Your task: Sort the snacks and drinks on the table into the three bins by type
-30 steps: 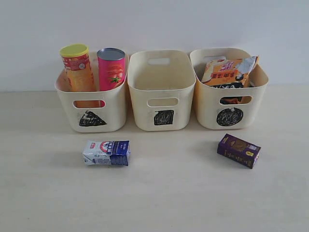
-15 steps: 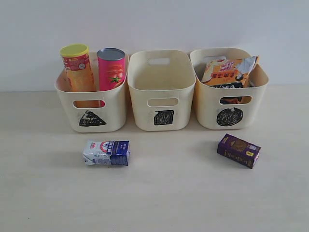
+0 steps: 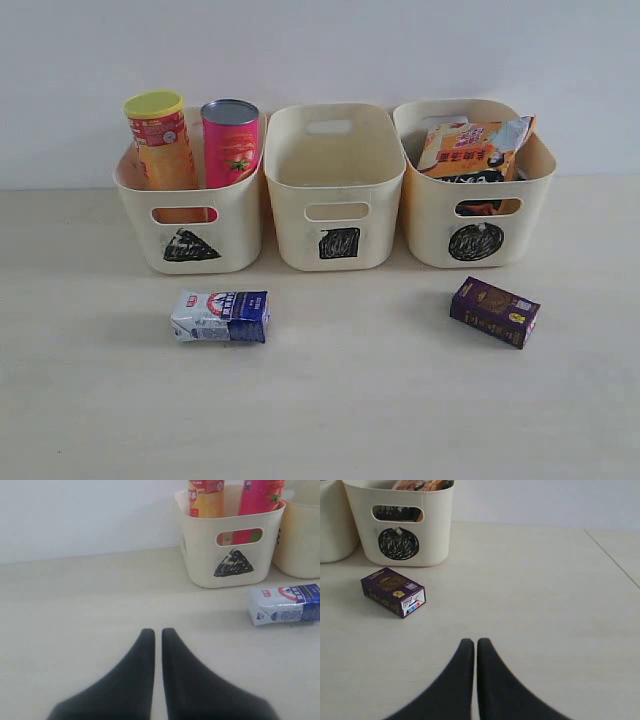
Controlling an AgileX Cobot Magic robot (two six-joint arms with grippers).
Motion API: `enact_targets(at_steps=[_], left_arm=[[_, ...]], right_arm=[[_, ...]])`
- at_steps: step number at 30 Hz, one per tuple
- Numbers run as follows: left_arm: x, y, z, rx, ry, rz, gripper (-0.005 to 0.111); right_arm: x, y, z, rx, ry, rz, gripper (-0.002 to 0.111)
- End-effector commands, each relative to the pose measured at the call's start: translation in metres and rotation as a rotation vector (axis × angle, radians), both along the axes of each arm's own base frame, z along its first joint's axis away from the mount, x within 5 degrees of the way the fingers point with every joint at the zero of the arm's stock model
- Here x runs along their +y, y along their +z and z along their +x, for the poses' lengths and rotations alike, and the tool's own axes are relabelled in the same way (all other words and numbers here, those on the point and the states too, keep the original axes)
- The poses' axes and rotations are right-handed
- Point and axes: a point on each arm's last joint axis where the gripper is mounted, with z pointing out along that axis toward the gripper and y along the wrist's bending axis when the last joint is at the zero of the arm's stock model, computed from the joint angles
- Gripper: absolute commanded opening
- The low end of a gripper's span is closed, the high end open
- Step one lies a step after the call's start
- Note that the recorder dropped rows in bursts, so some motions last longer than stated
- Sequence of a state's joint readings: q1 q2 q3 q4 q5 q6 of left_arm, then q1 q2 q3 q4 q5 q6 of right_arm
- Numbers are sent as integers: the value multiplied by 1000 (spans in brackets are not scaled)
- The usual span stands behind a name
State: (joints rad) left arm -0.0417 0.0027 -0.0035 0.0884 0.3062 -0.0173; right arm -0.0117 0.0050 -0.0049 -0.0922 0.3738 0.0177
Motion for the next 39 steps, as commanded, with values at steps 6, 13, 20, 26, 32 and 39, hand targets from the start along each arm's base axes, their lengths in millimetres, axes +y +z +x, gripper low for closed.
enact_targets(at_steps=[6,13,20,26,32,39], left_arm=[[0,0,0,-12,3,-7,4],[0,5,1,-62,0,-8,4],[-2,28,2,-310,-12,-205,4],[0,52,-4,-575,-28,-402,4],[0,78,-5,-672,-64,-503,4],[-18,155,62,-464,-183,-376,4]], right_arm=[[0,0,0,-15,-6,7,0],[0,0,0,-15,-6,7,0],[0,0,0,-15,-6,9,0],[0,0,0,-15,-6,9,0],[0,0,0,-15,-6,9,0],[0,0,0,-15,-6,9,0]])
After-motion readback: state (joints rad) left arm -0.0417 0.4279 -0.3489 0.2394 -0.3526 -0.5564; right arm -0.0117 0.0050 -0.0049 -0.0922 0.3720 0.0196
